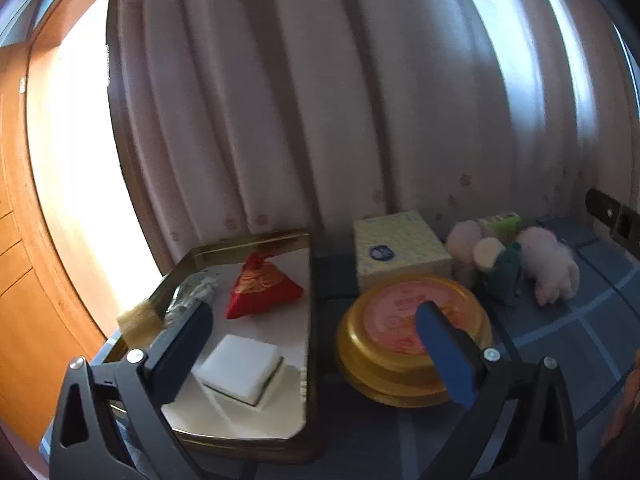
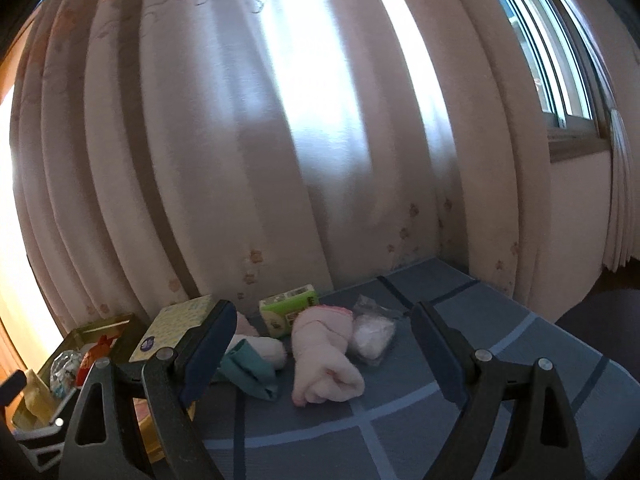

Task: Organize soft objects
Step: 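Move both tools past the tin toward the soft items on the cloth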

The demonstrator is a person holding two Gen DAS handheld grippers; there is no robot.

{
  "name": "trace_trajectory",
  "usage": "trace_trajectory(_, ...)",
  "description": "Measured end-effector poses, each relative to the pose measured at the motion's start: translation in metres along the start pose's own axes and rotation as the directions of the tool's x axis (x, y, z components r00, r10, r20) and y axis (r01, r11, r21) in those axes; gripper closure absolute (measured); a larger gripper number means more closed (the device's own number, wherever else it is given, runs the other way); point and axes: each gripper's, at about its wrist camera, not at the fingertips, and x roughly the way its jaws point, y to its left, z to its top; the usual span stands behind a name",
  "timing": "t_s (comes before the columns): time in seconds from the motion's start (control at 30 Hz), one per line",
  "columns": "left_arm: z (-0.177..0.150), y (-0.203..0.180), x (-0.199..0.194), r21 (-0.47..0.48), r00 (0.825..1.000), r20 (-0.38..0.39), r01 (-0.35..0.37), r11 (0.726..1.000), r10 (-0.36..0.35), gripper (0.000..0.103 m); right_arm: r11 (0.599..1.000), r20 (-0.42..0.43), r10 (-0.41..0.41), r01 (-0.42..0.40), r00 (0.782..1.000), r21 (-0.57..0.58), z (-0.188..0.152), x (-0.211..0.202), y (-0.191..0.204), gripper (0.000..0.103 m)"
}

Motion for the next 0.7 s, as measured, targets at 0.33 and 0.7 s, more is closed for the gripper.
trace_trajectory(0.33, 0.004, -0.031, -0.006, 0.047, 0.999, 0.014, 0.051, 0.998, -0.051, 0.0, 0.996, -0.03, -0.025, 0.027, 0.999, 0.081, 0.008, 0.006, -0.037, 0.013)
trace_trajectory(0.7, 0.013, -0.081, -0.006, 0.098, 0.993, 0.016, 0.115, 0.989, -0.117, 0.0, 0.979, -0.178, 0.008, 0.029, 0.984, 0.202, 0.011, 0.036, -0.092, 0.013)
